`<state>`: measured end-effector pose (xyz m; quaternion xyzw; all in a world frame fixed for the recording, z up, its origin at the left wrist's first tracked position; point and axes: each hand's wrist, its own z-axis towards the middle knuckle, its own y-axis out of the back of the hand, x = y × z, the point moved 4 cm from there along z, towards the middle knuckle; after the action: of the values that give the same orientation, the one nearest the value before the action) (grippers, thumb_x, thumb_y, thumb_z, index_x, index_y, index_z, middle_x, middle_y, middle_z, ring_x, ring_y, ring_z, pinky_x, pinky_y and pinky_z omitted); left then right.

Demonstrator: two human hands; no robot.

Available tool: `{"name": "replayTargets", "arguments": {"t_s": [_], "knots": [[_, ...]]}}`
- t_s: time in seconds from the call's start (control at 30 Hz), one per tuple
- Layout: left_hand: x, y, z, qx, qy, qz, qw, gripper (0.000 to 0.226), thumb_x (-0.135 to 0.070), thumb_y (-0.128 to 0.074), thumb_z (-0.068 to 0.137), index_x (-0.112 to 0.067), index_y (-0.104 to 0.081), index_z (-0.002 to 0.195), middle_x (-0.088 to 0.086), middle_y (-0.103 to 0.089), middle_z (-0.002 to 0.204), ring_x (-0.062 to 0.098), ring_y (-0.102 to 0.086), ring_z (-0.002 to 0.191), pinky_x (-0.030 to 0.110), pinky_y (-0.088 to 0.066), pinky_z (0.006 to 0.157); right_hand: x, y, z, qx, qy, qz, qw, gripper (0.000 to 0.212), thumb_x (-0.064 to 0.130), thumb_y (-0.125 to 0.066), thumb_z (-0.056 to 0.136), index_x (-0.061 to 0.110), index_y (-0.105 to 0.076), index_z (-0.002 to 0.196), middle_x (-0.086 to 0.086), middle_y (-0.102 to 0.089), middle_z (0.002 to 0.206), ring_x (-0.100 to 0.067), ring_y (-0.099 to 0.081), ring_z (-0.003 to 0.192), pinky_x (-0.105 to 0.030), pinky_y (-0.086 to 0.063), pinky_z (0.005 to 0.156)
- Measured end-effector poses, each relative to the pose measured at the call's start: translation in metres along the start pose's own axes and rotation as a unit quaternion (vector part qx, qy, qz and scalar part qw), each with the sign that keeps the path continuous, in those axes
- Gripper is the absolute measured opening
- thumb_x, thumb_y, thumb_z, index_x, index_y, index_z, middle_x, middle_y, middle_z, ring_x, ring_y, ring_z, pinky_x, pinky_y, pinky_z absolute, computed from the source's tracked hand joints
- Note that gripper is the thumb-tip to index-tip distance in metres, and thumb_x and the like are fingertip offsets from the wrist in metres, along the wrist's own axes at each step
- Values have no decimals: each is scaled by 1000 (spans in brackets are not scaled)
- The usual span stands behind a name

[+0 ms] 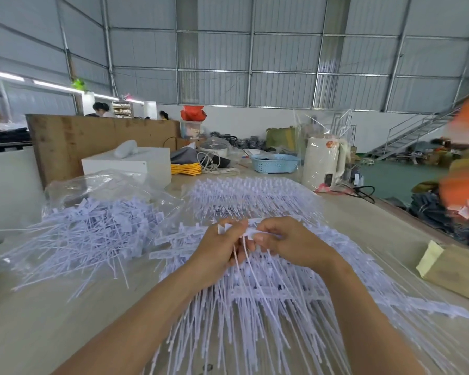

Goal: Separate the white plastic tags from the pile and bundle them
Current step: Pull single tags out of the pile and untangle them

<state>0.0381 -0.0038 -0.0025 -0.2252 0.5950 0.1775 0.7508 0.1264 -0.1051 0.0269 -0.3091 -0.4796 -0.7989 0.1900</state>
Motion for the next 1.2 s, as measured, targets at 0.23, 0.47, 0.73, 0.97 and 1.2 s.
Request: {"name": "replayTargets", "arguments": {"t_s": [0.23,0.47,0.73,0.97,1.2], "knots": [[-1,-6,-6,38,-48,61,996,40,-27,-46,99,-5,-48,65,-2,-47,38,6,-31,28,12,-25,36,1,-7,1,15,0,7,1000,22,12,-59,92,19,-62,71,2,-63,71,-7,-58,66,-21,-47,66],[-2,-2,-5,41,11,46,998,31,-26,-48,99,-9,-42,73,4,-45,40,9,-27,28,11,-22,36,4,-9,3,-6,36,22,999,11,-2,-59,88,2,-70,87,22,-68,75,-3,-64,81,-19,-49,81],[-3,-4,-11,192,144,-54,969,18,-30,-46,94,-13,-42,88,-4,-33,40,4,-24,28,9,-21,34,4,-7,0,34,26,66,997,14,-4,-61,85,0,-71,95,9,-71,90,3,-63,86,-16,-49,83],[-28,15,-10,291,97,-255,917,29,-28,-84,68,-14,-59,71,-4,-43,40,5,-32,27,12,-34,30,-7,43,-14,-154,55,215,963,29,-1,-55,88,16,-58,65,8,-51,58,-5,-42,55,-15,-35,54],[0,20,8,43,121,-234,964,14,-23,-54,90,-13,-46,83,8,-60,60,12,-50,34,15,-44,33,-1,48,-11,-203,48,510,834,18,9,-53,77,4,-61,92,0,-55,74,-14,-43,57,-29,-38,64]]}}
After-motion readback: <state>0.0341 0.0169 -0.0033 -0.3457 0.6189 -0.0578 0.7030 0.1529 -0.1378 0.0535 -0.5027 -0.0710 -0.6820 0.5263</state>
